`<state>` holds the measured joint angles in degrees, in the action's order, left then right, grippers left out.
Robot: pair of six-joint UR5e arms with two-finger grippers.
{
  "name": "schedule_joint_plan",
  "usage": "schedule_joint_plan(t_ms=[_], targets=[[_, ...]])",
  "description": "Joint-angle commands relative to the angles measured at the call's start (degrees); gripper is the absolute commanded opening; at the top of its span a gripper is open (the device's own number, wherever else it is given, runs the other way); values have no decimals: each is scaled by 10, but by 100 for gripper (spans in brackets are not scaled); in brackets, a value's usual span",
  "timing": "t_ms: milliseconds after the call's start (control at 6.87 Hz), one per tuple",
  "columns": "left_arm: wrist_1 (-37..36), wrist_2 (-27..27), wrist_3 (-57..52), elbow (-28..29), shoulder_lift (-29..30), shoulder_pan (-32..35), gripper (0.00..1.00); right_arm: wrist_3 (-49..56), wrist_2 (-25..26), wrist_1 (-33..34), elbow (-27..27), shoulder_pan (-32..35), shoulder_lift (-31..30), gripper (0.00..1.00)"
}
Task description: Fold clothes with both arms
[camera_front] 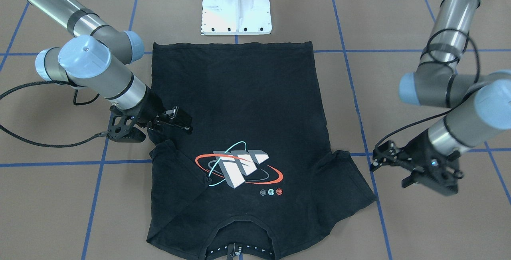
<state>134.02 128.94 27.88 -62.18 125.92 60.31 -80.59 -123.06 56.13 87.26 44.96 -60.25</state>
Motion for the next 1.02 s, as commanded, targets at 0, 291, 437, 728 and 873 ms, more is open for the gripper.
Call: schedule_joint_plan(t_ms=[0, 291, 437, 728, 873], targets=[[72, -49, -24, 84, 22, -16, 87, 0, 2, 0, 6, -1, -12, 100], [75, -49, -29, 118, 34, -19, 82, 0, 3, 0, 7, -3, -14, 100], [77, -50, -28, 127, 36, -28, 74, 0, 3, 0, 7, -2, -14, 100], [77, -57, -21, 140, 49, -30, 67, 0, 4, 0, 7, -2, -16, 100], [78, -62, -21, 149, 53, -32, 64, 0, 13, -1, 7, -2, -18, 100]])
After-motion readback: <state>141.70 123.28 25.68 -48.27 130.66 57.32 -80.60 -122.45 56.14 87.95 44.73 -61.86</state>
